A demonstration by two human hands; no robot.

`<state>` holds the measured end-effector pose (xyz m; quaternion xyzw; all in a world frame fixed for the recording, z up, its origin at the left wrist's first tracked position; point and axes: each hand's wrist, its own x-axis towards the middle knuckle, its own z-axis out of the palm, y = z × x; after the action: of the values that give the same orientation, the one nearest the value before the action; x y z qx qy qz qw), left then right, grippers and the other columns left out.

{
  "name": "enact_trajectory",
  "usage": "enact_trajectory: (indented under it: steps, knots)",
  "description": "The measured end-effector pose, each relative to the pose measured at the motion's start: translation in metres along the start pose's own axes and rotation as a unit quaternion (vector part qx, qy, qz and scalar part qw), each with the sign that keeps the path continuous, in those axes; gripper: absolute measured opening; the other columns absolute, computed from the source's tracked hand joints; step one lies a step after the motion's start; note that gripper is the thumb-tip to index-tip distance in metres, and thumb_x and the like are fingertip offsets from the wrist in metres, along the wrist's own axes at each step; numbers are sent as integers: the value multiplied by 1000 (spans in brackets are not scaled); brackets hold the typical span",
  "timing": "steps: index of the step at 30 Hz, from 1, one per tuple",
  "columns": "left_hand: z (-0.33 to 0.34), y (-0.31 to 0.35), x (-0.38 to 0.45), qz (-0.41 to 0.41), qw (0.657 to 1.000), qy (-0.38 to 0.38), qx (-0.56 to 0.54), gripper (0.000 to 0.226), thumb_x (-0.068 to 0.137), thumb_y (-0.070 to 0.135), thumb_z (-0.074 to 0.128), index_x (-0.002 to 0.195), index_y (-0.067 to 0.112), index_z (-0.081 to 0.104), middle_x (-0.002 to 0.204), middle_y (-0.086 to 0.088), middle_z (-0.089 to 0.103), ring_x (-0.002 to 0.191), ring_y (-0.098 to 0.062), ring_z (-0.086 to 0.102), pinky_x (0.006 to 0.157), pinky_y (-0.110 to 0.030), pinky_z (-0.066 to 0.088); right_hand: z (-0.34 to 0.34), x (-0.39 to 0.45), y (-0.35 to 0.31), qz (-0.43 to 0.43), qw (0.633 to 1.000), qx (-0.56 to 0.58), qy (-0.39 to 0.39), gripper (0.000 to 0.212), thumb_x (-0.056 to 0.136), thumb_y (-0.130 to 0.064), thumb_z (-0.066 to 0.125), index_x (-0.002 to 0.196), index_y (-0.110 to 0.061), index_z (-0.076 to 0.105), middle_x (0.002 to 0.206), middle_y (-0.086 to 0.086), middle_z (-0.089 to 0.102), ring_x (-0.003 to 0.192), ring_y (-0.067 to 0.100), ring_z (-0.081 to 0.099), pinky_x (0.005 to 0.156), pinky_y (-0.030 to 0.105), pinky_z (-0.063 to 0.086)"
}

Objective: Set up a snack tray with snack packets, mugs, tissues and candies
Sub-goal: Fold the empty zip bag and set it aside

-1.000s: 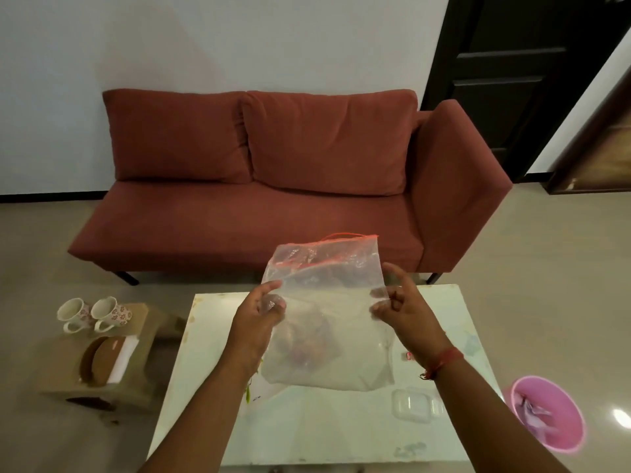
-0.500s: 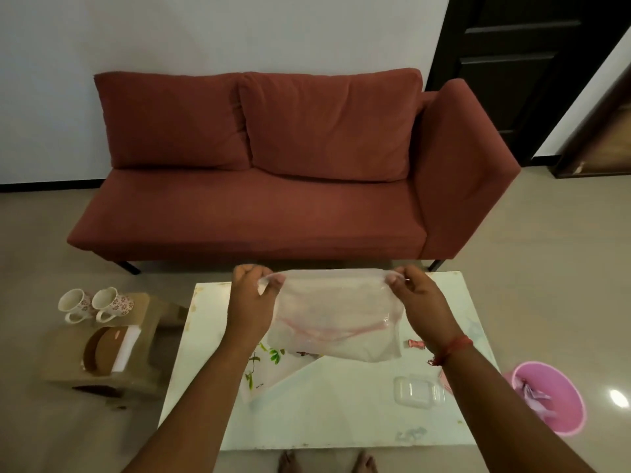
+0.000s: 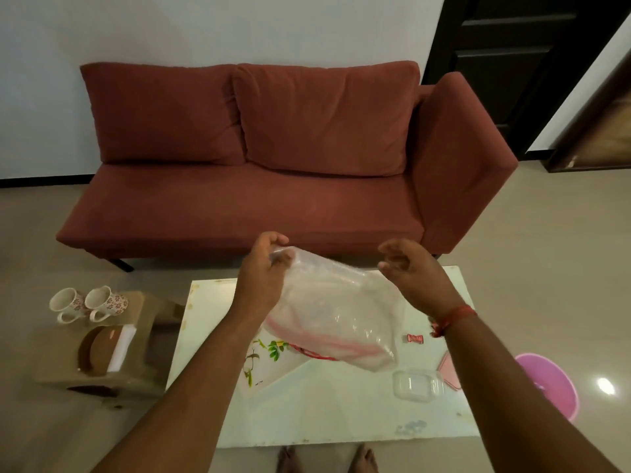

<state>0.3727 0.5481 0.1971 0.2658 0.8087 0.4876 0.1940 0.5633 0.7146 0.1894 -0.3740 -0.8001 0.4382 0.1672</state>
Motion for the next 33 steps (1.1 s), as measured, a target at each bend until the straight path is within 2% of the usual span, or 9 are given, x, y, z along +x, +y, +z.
enact_trajectory:
  steps: [4, 7, 12, 16, 18, 20, 23, 29, 33]
  knots:
    - [3, 26, 3, 84, 984, -147, 63, 18, 93, 24, 63, 107, 33, 55, 96, 18, 62, 81, 4, 59, 65, -17, 43, -6, 5, -33, -59, 971, -73, -218, 65, 79, -49, 72, 136, -33, 47, 131, -20, 52, 116, -2, 52, 98, 18, 41]
    - [13, 48, 5, 128, 966, -207, 83, 23, 90, 32, 66, 110, 36, 55, 95, 22, 60, 85, 9, 57, 68, -14, 41, 9, 4, -40, -23, 948, -33, -316, 42, 79, -36, 77, 117, -32, 60, 106, -12, 71, 95, 3, 67, 86, 19, 53]
    - [7, 50, 4, 116, 989, -79, 45, 76, 77, 67, 56, 141, 30, 37, 138, 6, 49, 121, -8, 51, 91, -29, 47, 19, 0, -30, 89, 961, 222, -139, 13, 86, 0, 67, 98, -4, 67, 91, 19, 72, 74, 27, 73, 74, 36, 62]
    - [23, 20, -17, -109, 988, -99, -47, 113, 56, 80, 67, 150, 42, 15, 158, 3, 30, 139, -24, 39, 108, -46, 39, 29, -7, -30, 99, 938, 327, -52, 18, 87, -6, 67, 105, -5, 66, 95, 19, 71, 77, 30, 72, 70, 41, 61]
    - [31, 5, -20, -195, 959, -161, -127, 106, 52, 78, 75, 143, 41, 33, 143, 2, 53, 123, -27, 58, 100, -51, 48, 34, -11, -32, 98, 927, 356, -57, 22, 88, -8, 67, 110, -7, 66, 99, 17, 72, 79, 28, 72, 73, 44, 61]
    - [31, -1, -19, -237, 931, -195, -198, 72, 66, 60, 80, 127, 29, 58, 118, -2, 71, 104, -27, 70, 91, -48, 55, 37, -14, -32, 105, 917, 378, -65, 25, 87, -12, 69, 111, -12, 66, 100, 12, 73, 84, 29, 72, 73, 44, 60]
    - [30, -10, -15, -232, 932, -157, -231, 30, 79, 34, 78, 105, 20, 72, 101, -8, 76, 97, -31, 72, 93, -53, 55, 36, -16, -26, 132, 918, 368, -60, 33, 86, -17, 71, 118, -16, 61, 106, 9, 72, 90, 29, 73, 72, 40, 59]
    - [21, -5, -14, -163, 976, -47, -138, 60, 81, 50, 70, 133, 36, 44, 127, 4, 60, 108, -22, 64, 93, -50, 55, 41, -29, -14, 149, 942, 299, -25, 68, 85, -12, 70, 139, -39, 38, 108, 11, 69, 90, 30, 72, 81, 48, 59]
    - [16, 0, -18, -80, 972, -142, -170, 73, 89, 34, 68, 136, 66, 23, 141, 13, 42, 120, -17, 54, 95, -48, 54, 43, -31, -20, 83, 984, 145, 57, 62, 93, -15, 56, 137, -53, 36, 116, -16, 59, 91, 13, 65, 82, 30, 58]
